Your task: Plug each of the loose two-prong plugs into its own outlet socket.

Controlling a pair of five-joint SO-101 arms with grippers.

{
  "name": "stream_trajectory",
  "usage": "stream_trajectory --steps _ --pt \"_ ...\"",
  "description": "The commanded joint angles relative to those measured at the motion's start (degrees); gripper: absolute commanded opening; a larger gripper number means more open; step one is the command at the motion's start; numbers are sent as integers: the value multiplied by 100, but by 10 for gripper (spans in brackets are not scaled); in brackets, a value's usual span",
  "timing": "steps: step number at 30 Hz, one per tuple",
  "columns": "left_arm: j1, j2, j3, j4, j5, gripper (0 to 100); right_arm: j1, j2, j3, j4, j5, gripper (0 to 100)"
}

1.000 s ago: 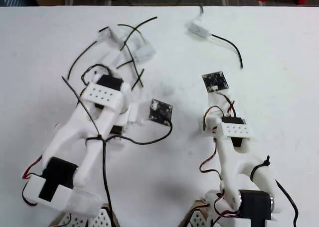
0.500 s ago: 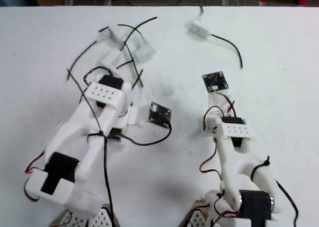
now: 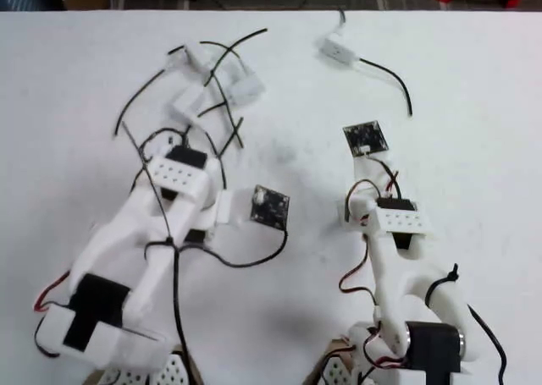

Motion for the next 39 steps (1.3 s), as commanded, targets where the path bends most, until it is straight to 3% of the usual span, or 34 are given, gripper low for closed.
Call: stream_trajectory --steps 1,6,9,14,21,26,29,34,39 --pt "-84 66 167 -334 -1890 24 -48 -101 -26 -84 -62 19" --pt "-84 22 105 -325 -1890 29 -48 -101 -26 -84 -62 19" --pt "-145 22 -273 105 -1714 92 -48 -101 -26 -84 -62 19" --pt "-180 57 -1240 985 -967 232 -48 -101 -26 -84 -62 19" --pt "-180 57 -2163 1284 -273 238 -48 -101 -26 -84 -62 19" --pt "-180 57 -2743 1248 1011 238 -48 -101 -26 -84 -62 19" --pt "-136 40 -2963 1213 2400 237 -48 -101 -26 -84 -62 19" --pt "-180 66 -3103 1204 5327 234 -48 -101 -26 -84 -62 19" --pt "-356 75 -3103 1204 9310 237 -48 -101 -26 -84 -62 19"
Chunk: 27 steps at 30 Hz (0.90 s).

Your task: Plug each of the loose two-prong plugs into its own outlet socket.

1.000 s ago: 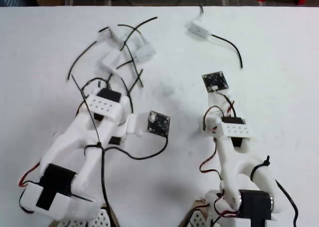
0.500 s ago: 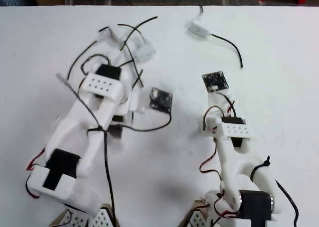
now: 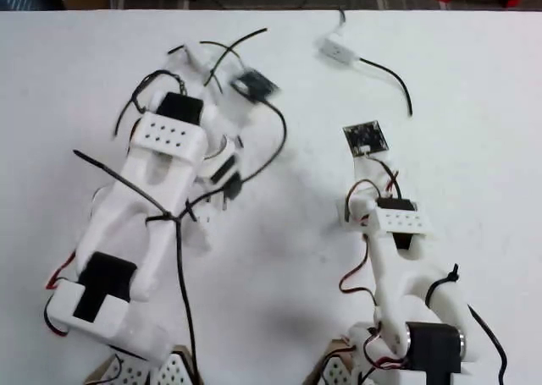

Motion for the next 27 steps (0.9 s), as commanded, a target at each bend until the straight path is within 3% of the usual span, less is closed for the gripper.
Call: stream_trajectory --steps 1,4,16,27 --pt "-295 -48 -220 -79 3323 237 -48 -101 -26 -84 -62 19" --pt "-470 -40 -158 -70 4413 238 -48 -101 -26 -84 -62 19" --pt "-620 1420 826 -1723 4563 236 -48 -101 -26 -84 -62 19" --pt "-1191 1921 782 -1776 4536 234 -48 -101 -26 -84 -62 19"
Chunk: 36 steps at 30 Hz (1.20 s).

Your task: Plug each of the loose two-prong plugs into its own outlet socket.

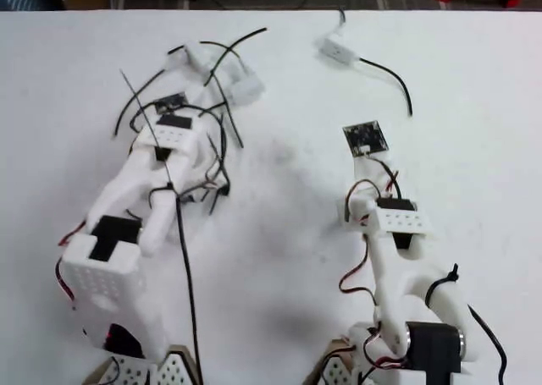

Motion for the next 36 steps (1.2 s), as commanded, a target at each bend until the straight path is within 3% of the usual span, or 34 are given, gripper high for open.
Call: stream_trajectory --steps 1,13,19,24,26,32,36 --pt "-382 31 70 18 18 234 -48 -101 -26 -84 -62 19" --pt "-391 48 202 897 -53 234 -48 -101 -26 -84 -62 19" --pt "-382 57 466 1064 -1407 216 -48 -101 -18 -84 -62 19" --pt "-444 57 457 1064 -1758 9 -48 -101 -18 -84 -62 19" --pt "-426 48 466 1073 -1820 50 -48 -101 -18 -84 -62 19" --pt "-453 4 149 1116 -1916 23 -48 -101 -18 -84 -62 19" --pt "-453 -4 -396 1512 -2778 23 -48 -101 -18 -84 -62 19"
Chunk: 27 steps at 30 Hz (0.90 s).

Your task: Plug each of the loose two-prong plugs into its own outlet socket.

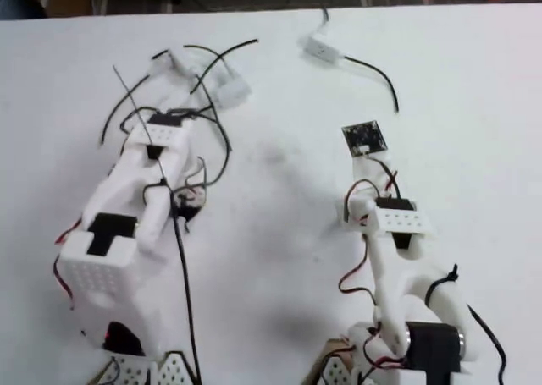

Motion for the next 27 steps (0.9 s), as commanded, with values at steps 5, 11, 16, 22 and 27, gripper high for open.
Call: stream_trajectory --steps 5,11,16,22,27 --pt "-189 -84 -519 668 -976 23 -40 -101 -18 -84 -62 19" --pt "-180 -84 -1257 571 -1407 23 -40 -101 -18 -84 -62 19" --pt "-163 -84 -2075 571 -2602 23 -40 -101 -18 -84 -62 19" --pt "-189 -22 -2831 492 -3763 23 -40 -101 -26 -84 -62 19" --pt "-180 -13 -3103 -97 -4220 23 -40 -101 -26 -84 -62 19"
